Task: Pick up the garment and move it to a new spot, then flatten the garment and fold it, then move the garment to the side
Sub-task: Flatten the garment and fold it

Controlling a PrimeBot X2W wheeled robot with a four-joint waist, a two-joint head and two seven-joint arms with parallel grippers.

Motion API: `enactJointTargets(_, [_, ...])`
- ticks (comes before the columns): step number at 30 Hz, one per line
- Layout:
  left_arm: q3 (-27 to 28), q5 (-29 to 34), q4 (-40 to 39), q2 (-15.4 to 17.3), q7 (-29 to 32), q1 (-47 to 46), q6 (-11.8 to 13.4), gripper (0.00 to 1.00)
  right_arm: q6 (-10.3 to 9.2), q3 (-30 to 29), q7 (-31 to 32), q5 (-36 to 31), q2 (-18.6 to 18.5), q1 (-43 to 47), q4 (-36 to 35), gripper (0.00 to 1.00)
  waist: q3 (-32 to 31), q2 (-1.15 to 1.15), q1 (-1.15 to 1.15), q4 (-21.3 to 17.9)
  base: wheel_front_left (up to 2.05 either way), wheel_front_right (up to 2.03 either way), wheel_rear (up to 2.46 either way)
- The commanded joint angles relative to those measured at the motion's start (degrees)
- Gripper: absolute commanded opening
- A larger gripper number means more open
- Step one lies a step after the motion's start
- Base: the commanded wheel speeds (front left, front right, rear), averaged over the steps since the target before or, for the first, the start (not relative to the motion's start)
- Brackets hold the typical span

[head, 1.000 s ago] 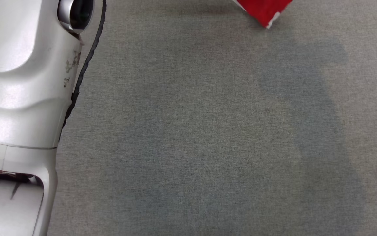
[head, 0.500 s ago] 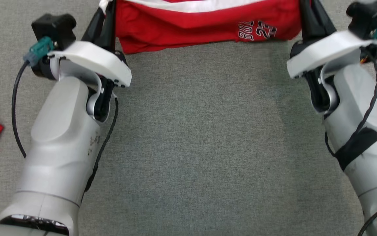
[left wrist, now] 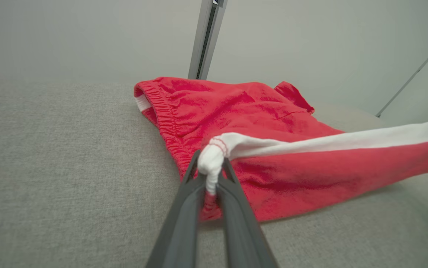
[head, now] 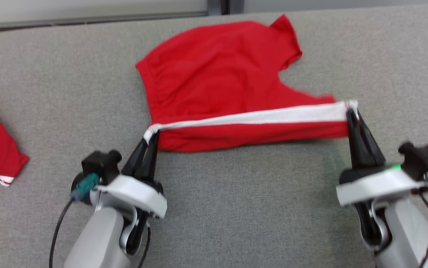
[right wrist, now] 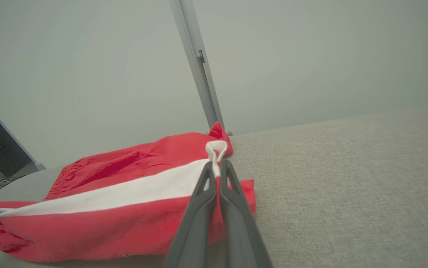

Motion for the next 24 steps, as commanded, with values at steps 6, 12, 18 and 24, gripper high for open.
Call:
enactJointTargets(6, [1.5, 2.0, -8.7, 1.1, -0.1, 11.7, -0.1, 0.0, -0.03, -3.9, -0.3, -3.1, 1.3, 15.4, -10.7, 0.0, -7.0, 0.0, 0.0, 0.5, 0.0, 0.0, 0.0])
enactJointTargets(12, [1.2, 2.6, -16.1, 1.8, -0.1, 20.8, 0.5, 0.0, -0.03, -7.0, 2.0, -5.4, 2.9, 28.4, -21.6, 0.0, -10.5, 0.0, 0.0, 1.3, 0.0, 0.0, 0.0])
enactJointTargets(18, [0.6, 1.6, -23.4, 2.3, 2.8, 26.0, 2.0, 0.0, -0.04, -10.6, 6.9, -6.7, 3.6, 35.4, -30.3, 0.0, -11.7, 0.0, 0.0, 1.3, 0.0, 0.0, 0.0])
enactJointTargets(24, [-0.2, 0.7, -25.4, 2.1, 5.1, 26.0, 2.3, 0.0, -0.04, -13.2, 9.1, -7.4, 3.2, 34.4, -31.6, 0.0, -11.5, 0.0, 0.0, 2.3, 0.0, 0.0, 0.0])
